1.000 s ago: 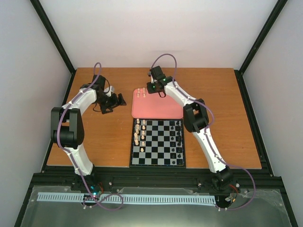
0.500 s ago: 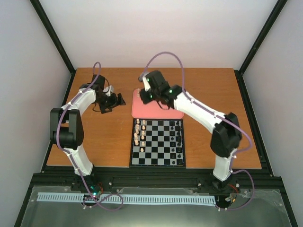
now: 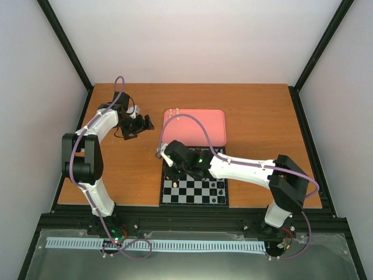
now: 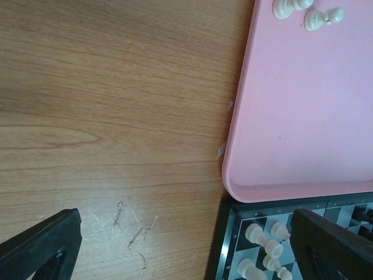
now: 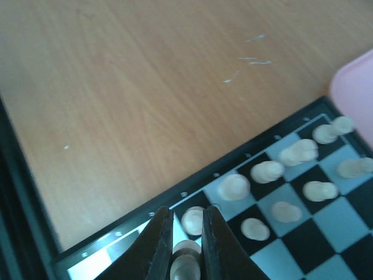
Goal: Set up the chess pieces on the board
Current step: Place the chess piece on the chessboard.
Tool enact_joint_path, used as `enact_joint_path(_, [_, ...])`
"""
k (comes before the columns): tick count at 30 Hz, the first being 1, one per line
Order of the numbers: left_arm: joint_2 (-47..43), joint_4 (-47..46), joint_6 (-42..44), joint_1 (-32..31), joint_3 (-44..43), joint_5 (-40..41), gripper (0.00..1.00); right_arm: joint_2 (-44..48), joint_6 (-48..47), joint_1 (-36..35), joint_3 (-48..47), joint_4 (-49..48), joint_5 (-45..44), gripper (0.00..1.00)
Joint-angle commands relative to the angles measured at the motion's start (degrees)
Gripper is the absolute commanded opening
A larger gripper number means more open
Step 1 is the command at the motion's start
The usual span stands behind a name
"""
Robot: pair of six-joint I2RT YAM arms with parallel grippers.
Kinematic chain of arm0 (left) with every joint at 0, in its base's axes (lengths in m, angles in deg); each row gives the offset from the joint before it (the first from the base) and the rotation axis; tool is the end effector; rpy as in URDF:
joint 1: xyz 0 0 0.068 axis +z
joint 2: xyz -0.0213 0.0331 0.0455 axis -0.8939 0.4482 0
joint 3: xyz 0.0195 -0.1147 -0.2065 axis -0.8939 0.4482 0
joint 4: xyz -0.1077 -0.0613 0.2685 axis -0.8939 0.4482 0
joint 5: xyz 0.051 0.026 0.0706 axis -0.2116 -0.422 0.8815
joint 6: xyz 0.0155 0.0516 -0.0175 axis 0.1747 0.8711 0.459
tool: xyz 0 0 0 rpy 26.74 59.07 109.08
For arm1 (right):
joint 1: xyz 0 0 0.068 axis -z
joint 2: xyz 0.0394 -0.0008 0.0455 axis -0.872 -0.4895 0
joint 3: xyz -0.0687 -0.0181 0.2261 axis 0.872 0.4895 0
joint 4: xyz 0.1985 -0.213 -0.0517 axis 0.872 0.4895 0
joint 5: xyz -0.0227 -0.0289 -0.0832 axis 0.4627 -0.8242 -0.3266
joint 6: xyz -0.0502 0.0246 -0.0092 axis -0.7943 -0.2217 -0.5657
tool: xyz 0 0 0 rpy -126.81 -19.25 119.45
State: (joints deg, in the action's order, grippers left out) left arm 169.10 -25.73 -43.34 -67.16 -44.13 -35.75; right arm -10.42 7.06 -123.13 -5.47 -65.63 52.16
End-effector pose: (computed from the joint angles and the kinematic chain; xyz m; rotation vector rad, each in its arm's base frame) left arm 0.3862 -0.0407 0.1599 -0.3349 2.8154 -0.6449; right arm 0.1839 0.3509 0.1782 -1.1512 2.2019 0.5174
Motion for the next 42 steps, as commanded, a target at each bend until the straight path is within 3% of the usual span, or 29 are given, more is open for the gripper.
enact_joint_path(1, [-2.6, 0.3, 1.0, 0.4, -1.0, 0.7, 1.00, 3.6, -1.3, -3.6, 2.8, -6.6, -1.3, 0.08])
enact_joint_path(8, [-3.4, -0.6, 0.6, 0.4, 0.4, 0.8, 1.00, 3.0, -1.2, -7.0, 6.0, -9.4, -3.7, 0.08])
enact_joint_path(28, [-3.2, -0.8, 0.4, 0.4, 0.7, 0.6, 1.00, -0.2, 0.6, -7.4, 8.2, -12.0, 1.1, 0.09])
enact_joint_path(42, [-3.4, -0.8, 0.4, 0.4, 0.7, 0.6, 1.00, -6.5, 2.7, -7.3, 7.8, -13.2, -2.3, 0.09])
